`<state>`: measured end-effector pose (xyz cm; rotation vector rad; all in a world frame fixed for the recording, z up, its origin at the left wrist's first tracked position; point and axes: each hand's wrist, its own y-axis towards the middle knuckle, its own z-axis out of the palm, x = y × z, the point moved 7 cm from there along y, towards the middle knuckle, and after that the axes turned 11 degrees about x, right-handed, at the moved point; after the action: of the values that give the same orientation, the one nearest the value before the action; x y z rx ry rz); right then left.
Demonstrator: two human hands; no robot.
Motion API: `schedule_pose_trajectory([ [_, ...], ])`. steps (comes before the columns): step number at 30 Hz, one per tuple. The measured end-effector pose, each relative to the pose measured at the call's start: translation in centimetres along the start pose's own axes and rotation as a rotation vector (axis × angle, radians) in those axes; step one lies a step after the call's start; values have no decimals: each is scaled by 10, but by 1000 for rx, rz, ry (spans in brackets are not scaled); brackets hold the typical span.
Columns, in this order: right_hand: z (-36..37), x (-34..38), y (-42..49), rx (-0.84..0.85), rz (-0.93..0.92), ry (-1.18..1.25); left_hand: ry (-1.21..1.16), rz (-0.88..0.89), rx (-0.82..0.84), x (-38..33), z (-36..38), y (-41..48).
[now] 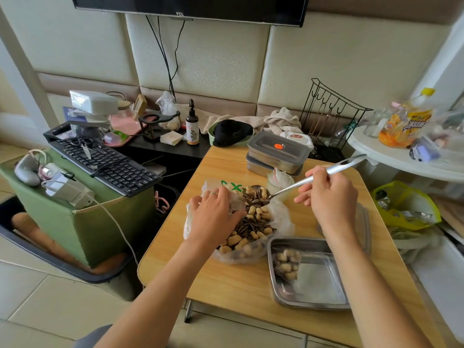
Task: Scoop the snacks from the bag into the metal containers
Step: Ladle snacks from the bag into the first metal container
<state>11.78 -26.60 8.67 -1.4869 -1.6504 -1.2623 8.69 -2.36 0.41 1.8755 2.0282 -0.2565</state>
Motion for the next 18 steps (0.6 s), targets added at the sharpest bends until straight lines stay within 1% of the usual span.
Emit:
schedule_pose_trajectory([
  [4,-1,4,0,-4,-16,-11,80,-6,0,-6,4,5],
  [6,3,7,-3,12,-34,-26,58,-6,-6,-8,7,9],
  [8,9,15,-6,26,-90,-63,15,-2,-11,-11,10,12],
  [11,13,40,-15,5,-300,-148,-90,5,1,-16,15,15],
  [15,23,74,-24,14,-618,-269,-366,-50,23,-18,22,21],
  [18,36,83,-27,48,-740,-343,-414,-103,47,-16,30,25],
])
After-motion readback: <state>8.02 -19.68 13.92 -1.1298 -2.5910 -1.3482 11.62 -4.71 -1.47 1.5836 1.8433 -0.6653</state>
